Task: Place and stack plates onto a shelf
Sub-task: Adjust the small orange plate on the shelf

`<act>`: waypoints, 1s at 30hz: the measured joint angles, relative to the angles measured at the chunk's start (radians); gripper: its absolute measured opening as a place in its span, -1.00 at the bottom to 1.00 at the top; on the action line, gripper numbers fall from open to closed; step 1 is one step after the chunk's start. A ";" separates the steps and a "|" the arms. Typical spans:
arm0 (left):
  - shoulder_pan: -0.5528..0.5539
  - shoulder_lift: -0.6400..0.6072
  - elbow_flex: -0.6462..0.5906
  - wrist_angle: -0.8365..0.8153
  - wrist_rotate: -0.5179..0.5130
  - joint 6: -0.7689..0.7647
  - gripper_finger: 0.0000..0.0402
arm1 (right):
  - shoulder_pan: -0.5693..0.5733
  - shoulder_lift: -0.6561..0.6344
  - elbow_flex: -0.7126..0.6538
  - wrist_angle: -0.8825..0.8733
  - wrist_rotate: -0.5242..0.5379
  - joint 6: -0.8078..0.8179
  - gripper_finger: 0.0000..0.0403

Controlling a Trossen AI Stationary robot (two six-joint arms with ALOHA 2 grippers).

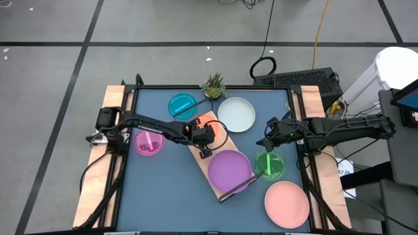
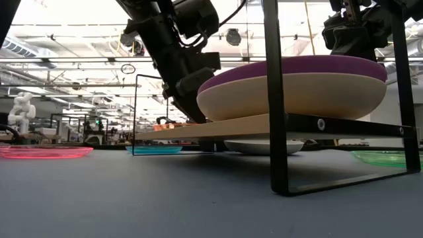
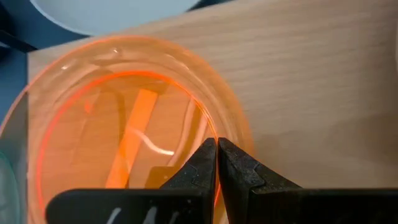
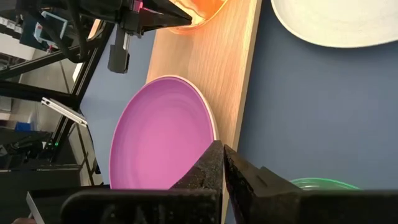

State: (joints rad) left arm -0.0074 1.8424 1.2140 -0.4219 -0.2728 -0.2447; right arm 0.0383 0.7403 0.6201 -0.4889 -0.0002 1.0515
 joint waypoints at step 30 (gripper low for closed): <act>-0.040 0.010 0.001 0.012 0.044 0.001 -0.88 | 0.000 0.000 0.000 -0.002 0.000 -0.020 -1.00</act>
State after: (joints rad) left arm -0.0471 1.8519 1.2148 -0.4097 -0.2284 -0.2439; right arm 0.0383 0.7403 0.6197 -0.4904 -0.0006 1.0313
